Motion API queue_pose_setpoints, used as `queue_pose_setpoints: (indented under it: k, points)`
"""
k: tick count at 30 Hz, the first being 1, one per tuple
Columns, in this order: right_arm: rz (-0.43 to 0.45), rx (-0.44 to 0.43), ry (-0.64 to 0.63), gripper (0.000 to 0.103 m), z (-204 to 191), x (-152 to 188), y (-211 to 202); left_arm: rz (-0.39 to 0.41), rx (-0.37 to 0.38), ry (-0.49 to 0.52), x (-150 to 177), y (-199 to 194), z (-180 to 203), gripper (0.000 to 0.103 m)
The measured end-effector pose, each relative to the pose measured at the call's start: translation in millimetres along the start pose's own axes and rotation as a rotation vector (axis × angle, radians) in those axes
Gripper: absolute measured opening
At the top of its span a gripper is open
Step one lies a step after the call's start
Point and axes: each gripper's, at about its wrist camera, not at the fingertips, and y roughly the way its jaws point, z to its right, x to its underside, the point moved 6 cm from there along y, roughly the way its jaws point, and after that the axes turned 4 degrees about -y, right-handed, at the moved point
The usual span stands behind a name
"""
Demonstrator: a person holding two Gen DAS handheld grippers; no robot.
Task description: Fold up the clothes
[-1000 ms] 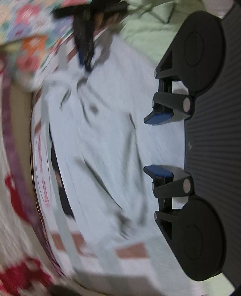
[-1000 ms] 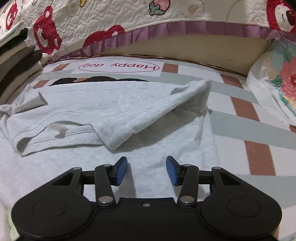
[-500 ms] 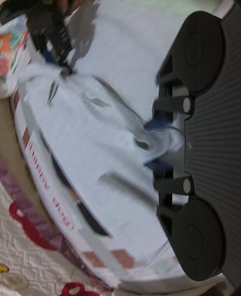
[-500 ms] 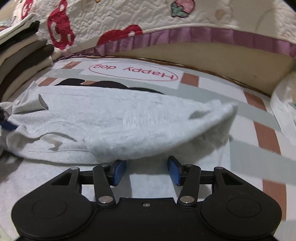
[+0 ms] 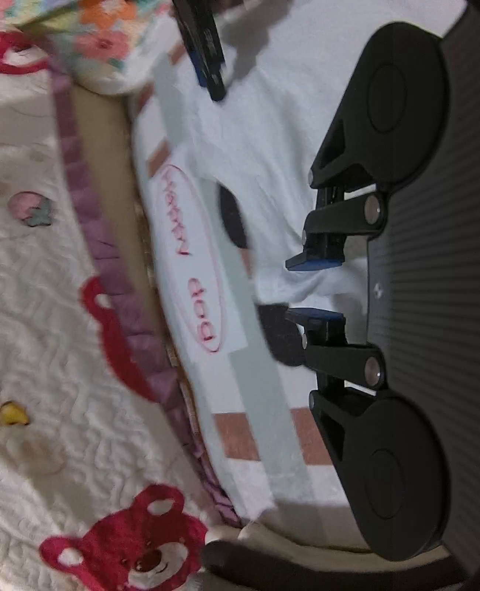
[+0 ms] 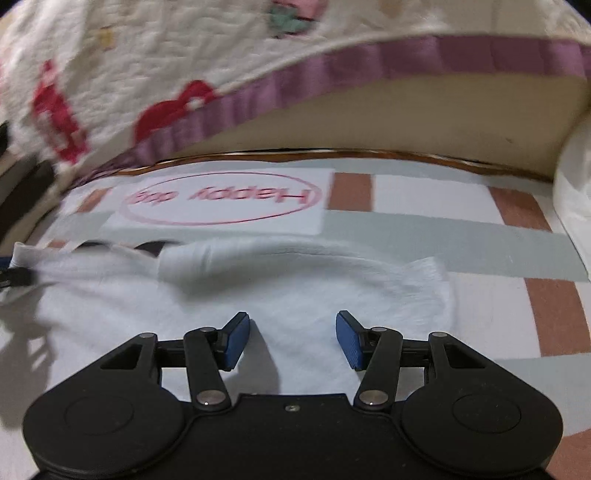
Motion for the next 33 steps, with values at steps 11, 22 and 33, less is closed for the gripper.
queue_pose_setpoints:
  k: [11, 22, 33]
  points:
    - [0.031, 0.134, -0.069, 0.057, 4.5, -5.4, -8.9, -0.093, -0.073, -0.23, 103.7, -37.0, -90.5, 0.055]
    - [0.088, 0.072, -0.045, 0.004, 57.5, -7.6, -33.1, -0.015, 0.054, -0.341, 87.0, 0.0, -107.2, 0.055]
    - [0.074, 0.049, 0.059, 0.047, 71.5, 8.3, -12.3, -0.021, 0.1, -0.426, 76.5, 41.3, -110.8, 0.012]
